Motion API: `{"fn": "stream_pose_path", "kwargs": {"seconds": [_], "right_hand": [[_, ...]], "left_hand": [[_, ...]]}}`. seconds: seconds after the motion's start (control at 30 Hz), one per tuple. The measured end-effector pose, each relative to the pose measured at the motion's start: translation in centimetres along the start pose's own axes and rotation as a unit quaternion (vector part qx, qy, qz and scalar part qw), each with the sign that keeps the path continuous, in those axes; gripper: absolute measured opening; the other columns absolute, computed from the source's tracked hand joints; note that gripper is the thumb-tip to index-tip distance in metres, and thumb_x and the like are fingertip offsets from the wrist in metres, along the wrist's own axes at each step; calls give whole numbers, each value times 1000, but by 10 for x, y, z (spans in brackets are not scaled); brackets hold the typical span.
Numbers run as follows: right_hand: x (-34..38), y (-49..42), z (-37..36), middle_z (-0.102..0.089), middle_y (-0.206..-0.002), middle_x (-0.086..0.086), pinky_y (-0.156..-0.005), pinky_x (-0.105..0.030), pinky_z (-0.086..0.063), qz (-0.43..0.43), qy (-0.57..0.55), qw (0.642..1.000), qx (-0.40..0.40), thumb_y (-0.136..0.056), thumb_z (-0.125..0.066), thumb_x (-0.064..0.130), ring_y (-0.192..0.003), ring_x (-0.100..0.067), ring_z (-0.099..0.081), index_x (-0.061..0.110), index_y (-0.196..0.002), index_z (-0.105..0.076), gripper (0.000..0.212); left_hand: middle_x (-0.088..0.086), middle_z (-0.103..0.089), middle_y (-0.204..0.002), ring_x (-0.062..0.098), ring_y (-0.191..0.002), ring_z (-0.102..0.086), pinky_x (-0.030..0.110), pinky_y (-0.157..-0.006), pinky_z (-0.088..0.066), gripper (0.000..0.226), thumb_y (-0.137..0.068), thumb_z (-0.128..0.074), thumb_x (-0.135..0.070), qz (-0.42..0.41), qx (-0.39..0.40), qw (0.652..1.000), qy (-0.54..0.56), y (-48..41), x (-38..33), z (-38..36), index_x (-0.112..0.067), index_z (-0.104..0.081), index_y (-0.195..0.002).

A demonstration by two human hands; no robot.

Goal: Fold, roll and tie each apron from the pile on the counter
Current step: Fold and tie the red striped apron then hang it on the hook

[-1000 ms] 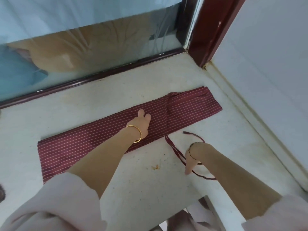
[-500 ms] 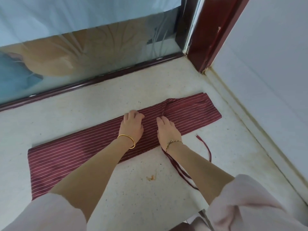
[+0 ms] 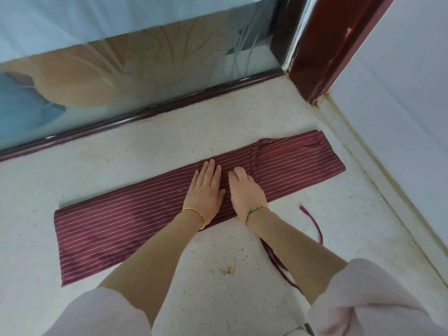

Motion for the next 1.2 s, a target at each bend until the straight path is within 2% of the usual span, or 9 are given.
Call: {"fn": "stream_pose_path", "kwargs": {"seconds": [0.13,0.37,0.47,0.57,0.63,0.73,0.87,1.03,1.2], "right_hand": [[8,2,-18,-19,-146,-9,-87,-32,-51,-40,-28,999,21,-93,-46,8,-108,-23,-46,8,-148,-15,63],[18,7,-24,-10,-151,-13,-93,-32,-45,-68,31,997,14,-91,-43,6,-112,-26,-43,4,-149,-6,68],[20,6,-25,-10,-151,-13,-94,-32,-44,-79,46,996,11,-92,-42,7,-114,-27,-42,4,-149,-6,67],[23,6,-24,-14,-150,-14,-93,-33,-46,-102,43,994,8,-91,-46,8,-116,-29,-43,4,-148,-10,68],[27,10,-21,-23,-145,-15,-88,-33,-48,-118,18,992,-26,-88,-53,6,-115,-29,-45,4,-146,-18,67],[49,20,-21,-33,-137,-12,-81,-30,-50,-56,-40,997,-35,-90,-53,8,-110,-24,-48,10,-145,-24,62],[107,37,-38,-41,-123,-7,-65,-27,-49,74,-33,996,29,-95,-50,29,-86,-17,-52,21,-146,-21,59],[120,41,-49,-41,-125,-9,-82,-33,-48,54,5,996,67,-90,-54,46,-98,-21,-51,27,-146,-20,68],[120,38,-48,-40,-122,-9,-82,-33,-48,50,7,994,93,-89,-56,48,-95,-20,-49,32,-149,-10,77]], "left_hand": [[16,-17,-155,28,-144,-13,39,-117,-8,63,-97,-13,-41,26,-29,999,-22,28,28,-11,-4,-22,-147],[4,5,-157,20,-145,7,39,-118,4,68,-92,7,-52,180,-38,982,-36,95,114,-29,-16,3,-149],[8,-2,-158,24,-146,1,41,-119,-1,63,-98,-5,-48,291,-64,954,-4,125,149,-29,-13,-4,-151],[14,-5,-158,28,-146,-3,43,-119,-5,61,-100,-22,-40,423,-95,899,57,157,177,-26,-8,-11,-151],[17,-10,-156,31,-144,-7,45,-118,-9,58,-99,-33,-32,470,-136,868,86,174,189,-21,-3,-19,-148],[18,-17,-152,34,-140,-17,48,-114,-21,51,-98,-41,-21,494,-166,841,142,179,194,-13,-4,-27,-143],[18,-29,-142,35,-126,-32,47,-102,-31,51,-95,-49,-29,560,-116,808,145,179,195,-4,-12,-29,-140],[20,-35,-131,35,-118,-38,45,-87,-44,59,-92,-56,-35,605,-66,774,173,181,202,5,-5,-28,-135],[17,-56,-117,35,-109,-56,44,-92,-43,53,-90,-61,-28,620,-71,739,255,180,205,12,-3,-35,-127]]}}
Point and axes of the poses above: each hand's wrist, its own y-axis away from the middle knuckle, its own z-axis out of the back of the hand, x = y × z, the point moved 3 cm from there along -y, towards the middle knuckle
